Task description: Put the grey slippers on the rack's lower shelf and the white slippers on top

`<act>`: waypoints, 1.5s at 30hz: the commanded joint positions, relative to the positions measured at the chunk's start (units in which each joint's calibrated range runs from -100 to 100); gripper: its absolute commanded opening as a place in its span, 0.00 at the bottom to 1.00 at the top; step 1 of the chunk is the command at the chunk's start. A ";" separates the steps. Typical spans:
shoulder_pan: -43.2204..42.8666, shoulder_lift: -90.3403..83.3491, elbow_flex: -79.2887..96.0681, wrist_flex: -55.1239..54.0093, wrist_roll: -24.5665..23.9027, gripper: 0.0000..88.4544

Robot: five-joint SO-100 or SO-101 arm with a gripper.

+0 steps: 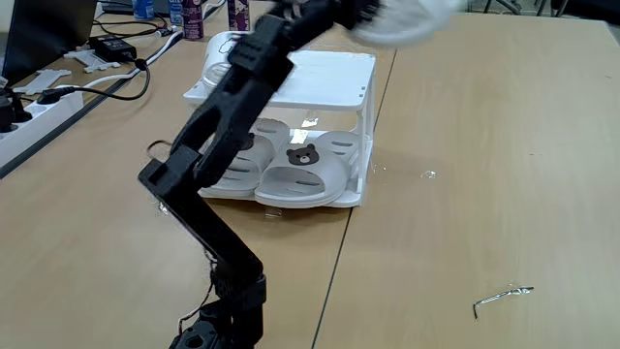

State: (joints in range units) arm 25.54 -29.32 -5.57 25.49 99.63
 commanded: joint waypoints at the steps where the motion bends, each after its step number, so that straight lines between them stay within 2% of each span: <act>1: -14.85 -4.71 -4.94 0.05 0.37 0.01; 4: -23.40 -3.87 -4.76 -0.04 0.37 0.01; 6: -25.46 -2.61 -3.50 -0.39 0.37 0.01; 12: -26.12 4.88 -3.86 -1.33 0.37 0.01; 20: -26.12 16.24 -4.58 -14.79 0.37 0.01; 29: -26.04 38.11 -21.54 -21.96 0.37 0.01; 35: -26.12 49.47 -25.33 -27.56 0.37 0.01; 43: -26.61 55.53 -24.42 -28.17 0.37 0.01; 45: -27.35 54.94 -22.44 -28.17 0.37 0.05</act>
State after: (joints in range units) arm -0.82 27.59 -24.62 -0.86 99.63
